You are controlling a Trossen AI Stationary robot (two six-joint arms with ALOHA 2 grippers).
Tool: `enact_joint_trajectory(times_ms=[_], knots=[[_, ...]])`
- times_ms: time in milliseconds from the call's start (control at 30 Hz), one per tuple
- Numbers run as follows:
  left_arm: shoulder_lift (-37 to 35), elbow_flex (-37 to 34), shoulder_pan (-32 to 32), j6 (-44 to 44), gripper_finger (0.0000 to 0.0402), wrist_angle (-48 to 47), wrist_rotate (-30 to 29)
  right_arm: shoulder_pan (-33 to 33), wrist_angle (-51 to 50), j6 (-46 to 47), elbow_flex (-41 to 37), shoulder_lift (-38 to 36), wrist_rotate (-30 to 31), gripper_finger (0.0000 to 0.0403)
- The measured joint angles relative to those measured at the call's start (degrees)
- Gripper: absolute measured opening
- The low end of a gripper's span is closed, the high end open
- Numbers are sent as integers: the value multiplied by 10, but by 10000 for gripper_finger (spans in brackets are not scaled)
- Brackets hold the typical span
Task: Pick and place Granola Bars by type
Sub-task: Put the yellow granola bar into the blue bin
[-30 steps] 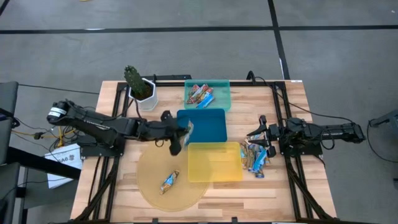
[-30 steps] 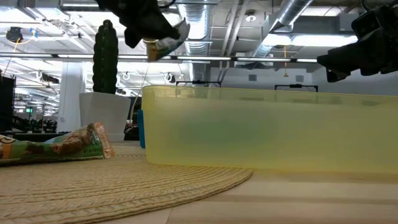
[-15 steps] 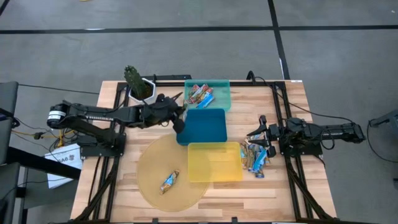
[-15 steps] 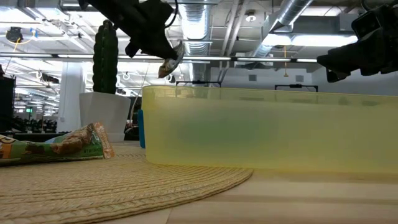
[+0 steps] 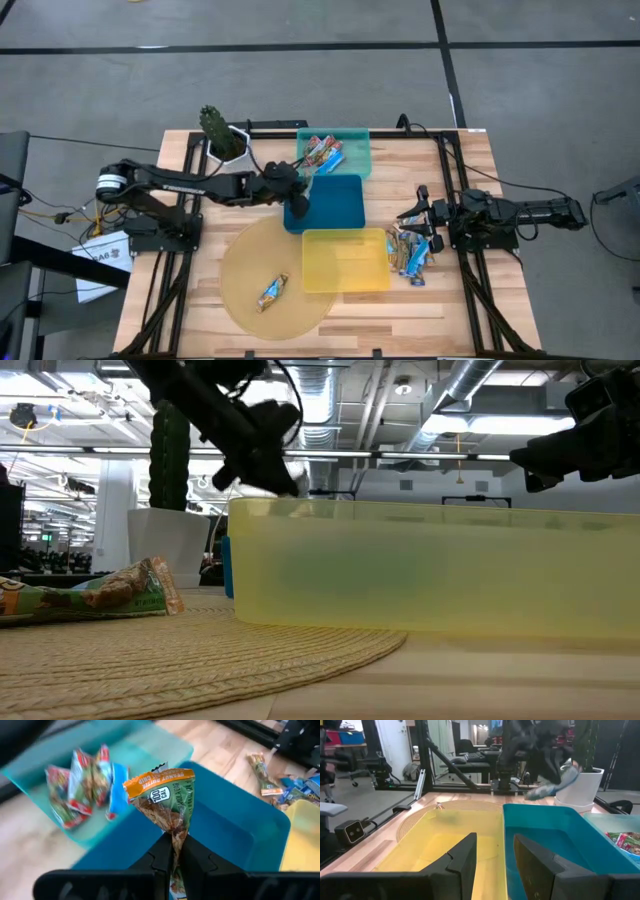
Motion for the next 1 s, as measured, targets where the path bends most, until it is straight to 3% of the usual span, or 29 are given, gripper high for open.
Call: enact_joint_trajectory(times_ms=[633,1000], knots=[[85,0,10,-138,25,-30,-14,0,0,0,0,0,0,124],[84,0,10,-110,101,-29,-17,0,0,0,0,0,0,124]])
